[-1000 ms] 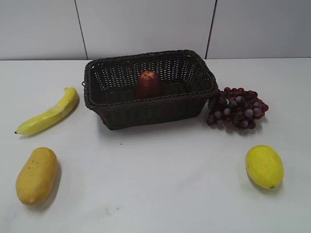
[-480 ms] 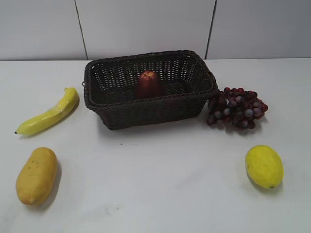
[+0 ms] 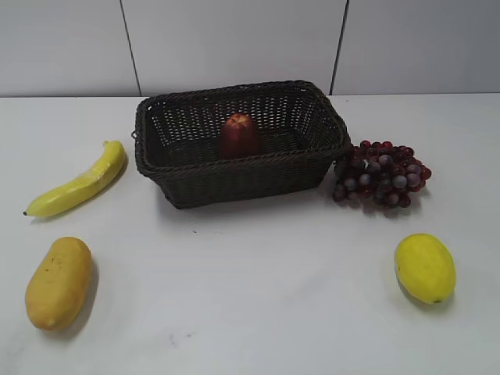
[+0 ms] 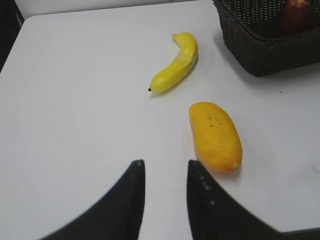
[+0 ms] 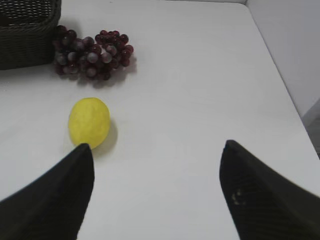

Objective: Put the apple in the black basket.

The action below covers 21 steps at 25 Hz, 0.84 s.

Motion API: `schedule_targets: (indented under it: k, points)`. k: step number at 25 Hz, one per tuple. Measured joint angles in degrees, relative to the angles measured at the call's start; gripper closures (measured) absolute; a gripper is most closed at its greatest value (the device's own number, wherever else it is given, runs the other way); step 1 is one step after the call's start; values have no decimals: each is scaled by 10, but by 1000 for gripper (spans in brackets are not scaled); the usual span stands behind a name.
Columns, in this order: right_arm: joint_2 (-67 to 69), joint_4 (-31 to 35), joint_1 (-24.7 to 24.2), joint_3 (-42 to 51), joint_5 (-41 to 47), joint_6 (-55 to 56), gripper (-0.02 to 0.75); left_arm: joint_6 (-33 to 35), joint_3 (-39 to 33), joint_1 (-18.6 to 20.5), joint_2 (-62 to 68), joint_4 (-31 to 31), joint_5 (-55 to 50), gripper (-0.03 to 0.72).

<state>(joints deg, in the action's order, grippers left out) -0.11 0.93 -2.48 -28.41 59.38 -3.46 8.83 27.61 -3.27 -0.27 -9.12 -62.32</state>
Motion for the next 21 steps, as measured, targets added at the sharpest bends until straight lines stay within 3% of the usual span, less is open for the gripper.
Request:
schedule_targets:
  k: [21]
  points:
    - [0, 0, -6, 0, 0, 1, 147, 0, 0, 0, 0, 0, 0, 466]
